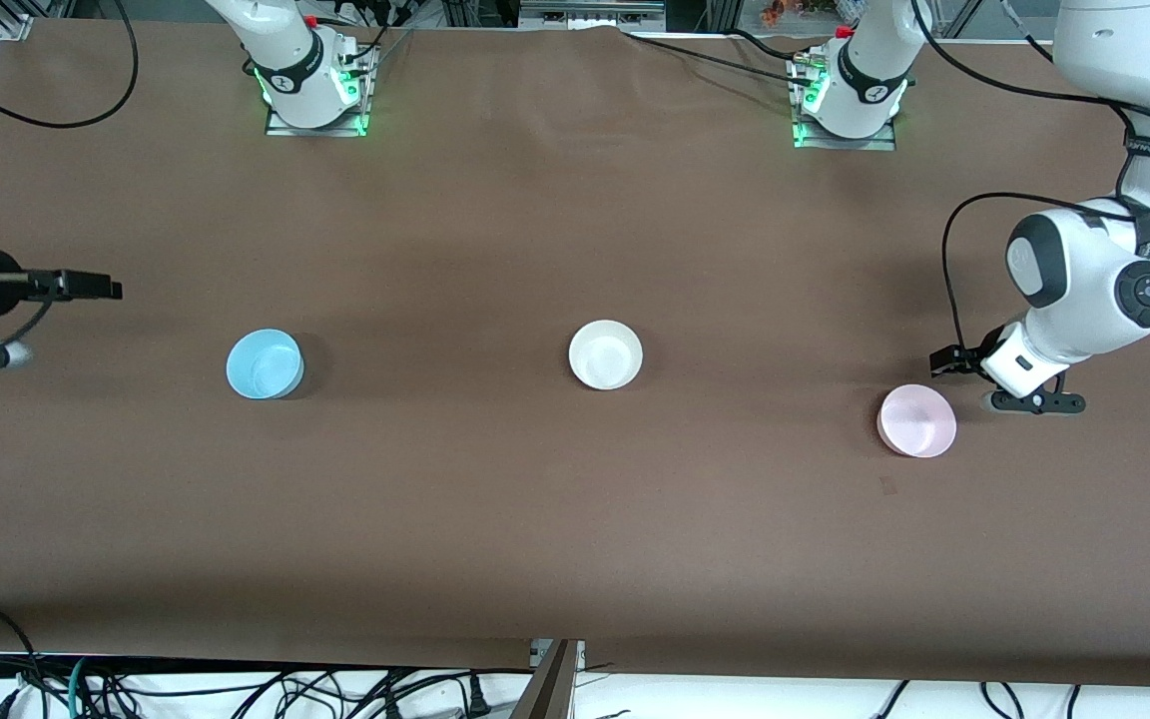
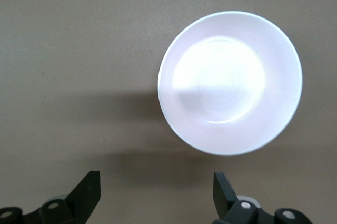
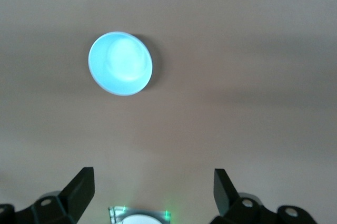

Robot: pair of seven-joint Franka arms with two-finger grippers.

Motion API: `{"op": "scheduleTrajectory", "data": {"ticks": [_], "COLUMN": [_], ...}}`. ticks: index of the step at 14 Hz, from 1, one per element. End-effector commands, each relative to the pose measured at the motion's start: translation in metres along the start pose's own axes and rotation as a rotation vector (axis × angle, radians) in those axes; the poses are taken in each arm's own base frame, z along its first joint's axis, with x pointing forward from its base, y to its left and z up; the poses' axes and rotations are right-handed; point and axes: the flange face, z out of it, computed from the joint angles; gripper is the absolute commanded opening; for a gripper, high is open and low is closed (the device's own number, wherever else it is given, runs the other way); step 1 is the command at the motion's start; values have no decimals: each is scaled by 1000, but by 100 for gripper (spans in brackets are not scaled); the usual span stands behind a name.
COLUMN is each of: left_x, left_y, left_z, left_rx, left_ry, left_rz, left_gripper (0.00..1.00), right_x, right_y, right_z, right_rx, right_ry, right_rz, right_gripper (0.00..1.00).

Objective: Stack pink and blue bowls on white bowl
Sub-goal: 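Reach the left gripper to the pink bowl while the right gripper reaches the blue bowl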

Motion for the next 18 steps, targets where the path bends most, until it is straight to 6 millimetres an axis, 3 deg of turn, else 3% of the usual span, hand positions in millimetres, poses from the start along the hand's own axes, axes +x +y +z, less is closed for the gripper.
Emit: {"op": "scheduleTrajectory", "data": {"ticks": [1, 6, 10, 13, 15, 16, 18], "left_x": [5, 10, 11, 16, 18, 19, 19], "left_y": [2, 12, 12, 13, 12, 10, 9], "left_z": [12, 40, 38, 32, 30, 28, 28], "left_rx": [-44, -37, -33, -30, -29, -28, -28], "left_ry": [38, 68, 77, 88, 93, 97, 97], "left_rz": [-38, -47, -16, -2, 15, 26, 33], "left_gripper": [91, 84, 76, 64, 48, 35, 23], "right_x": [26, 55, 64, 60, 55, 51, 45], "right_y": [-2, -1, -3, -4, -3, -3, 0], "right_z": [34, 113, 162, 190, 207, 217, 234], "right_rx": [33, 85, 114, 130, 140, 163, 210], "right_ry": [23, 79, 134, 156, 166, 174, 194], "right_rz": [-25, -43, -34, -43, -50, -60, -65], "right_gripper": [100, 100, 100, 100, 100, 100, 100]}}
